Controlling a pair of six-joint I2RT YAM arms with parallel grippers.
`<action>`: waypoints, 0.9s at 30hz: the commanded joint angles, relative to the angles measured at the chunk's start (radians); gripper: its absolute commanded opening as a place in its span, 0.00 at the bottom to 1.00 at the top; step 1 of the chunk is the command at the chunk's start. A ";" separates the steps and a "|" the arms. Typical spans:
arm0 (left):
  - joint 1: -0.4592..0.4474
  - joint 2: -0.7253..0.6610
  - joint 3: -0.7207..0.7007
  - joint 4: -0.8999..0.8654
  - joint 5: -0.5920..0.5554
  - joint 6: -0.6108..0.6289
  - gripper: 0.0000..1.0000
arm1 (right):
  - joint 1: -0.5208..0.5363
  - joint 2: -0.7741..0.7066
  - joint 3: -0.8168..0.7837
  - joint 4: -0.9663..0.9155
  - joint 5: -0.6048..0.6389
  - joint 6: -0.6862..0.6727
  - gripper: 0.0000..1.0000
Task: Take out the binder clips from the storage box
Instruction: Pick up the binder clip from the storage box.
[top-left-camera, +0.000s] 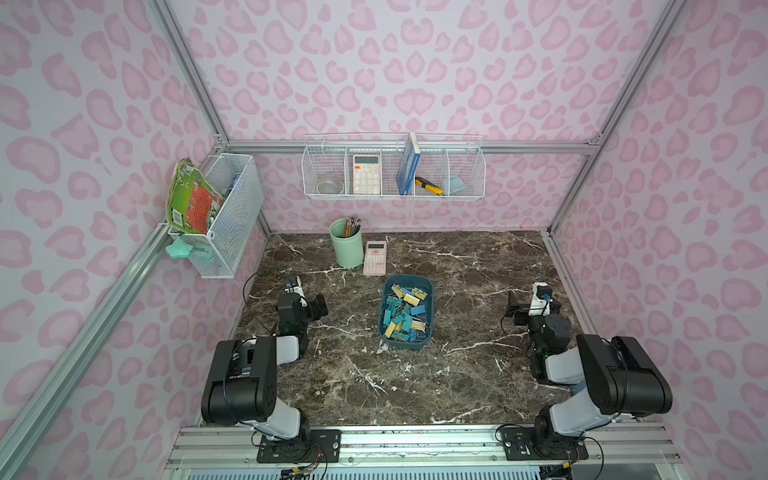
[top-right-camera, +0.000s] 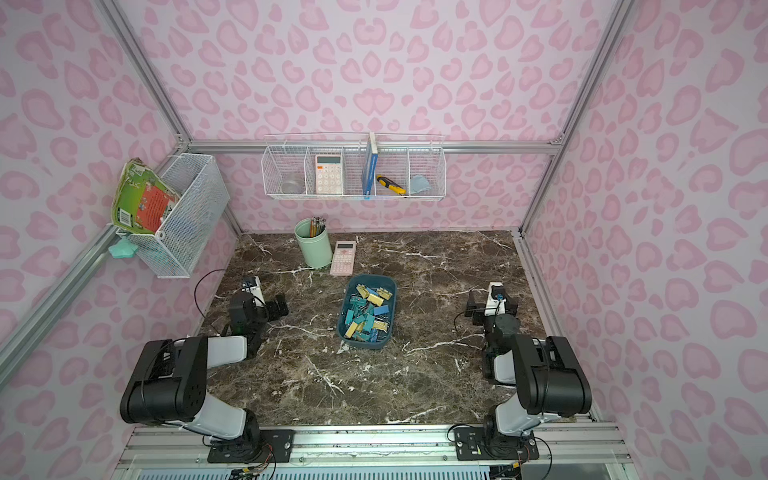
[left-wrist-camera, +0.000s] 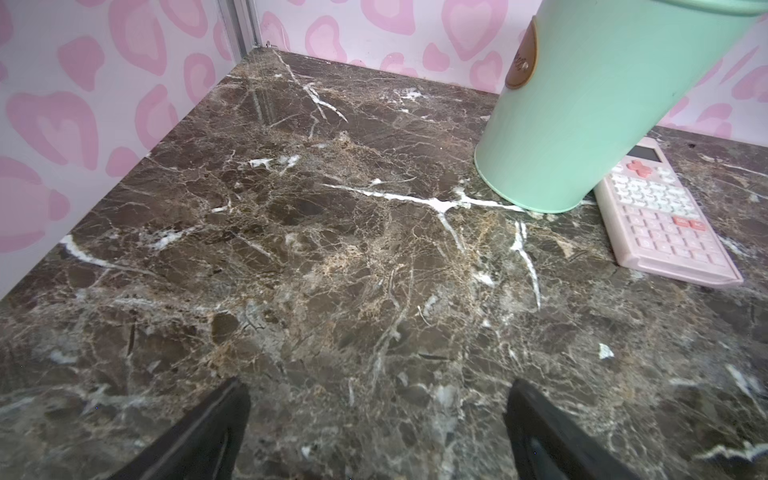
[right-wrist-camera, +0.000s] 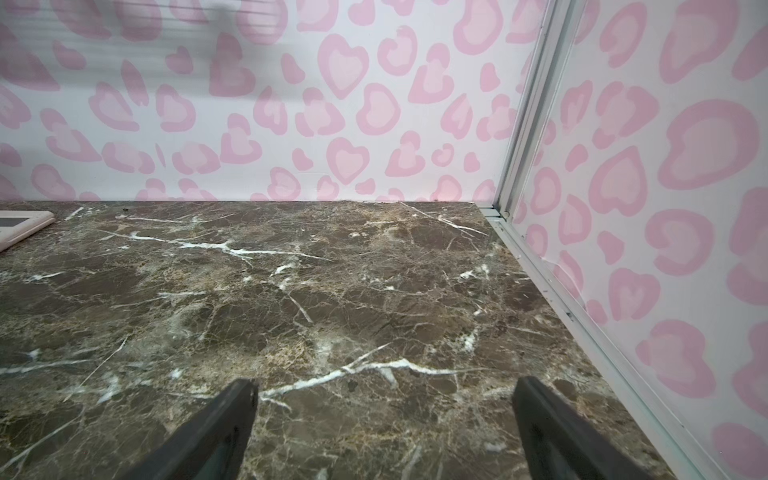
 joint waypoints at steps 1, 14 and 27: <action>0.000 -0.001 0.004 0.014 -0.001 0.004 0.99 | 0.001 -0.001 0.006 0.013 0.001 -0.006 1.00; 0.000 0.000 0.005 0.012 0.001 0.001 0.99 | 0.001 0.000 0.005 0.013 0.002 -0.006 1.00; 0.002 -0.042 0.625 -1.050 -0.193 -0.208 0.99 | 0.117 -0.353 0.182 -0.552 0.453 0.287 1.00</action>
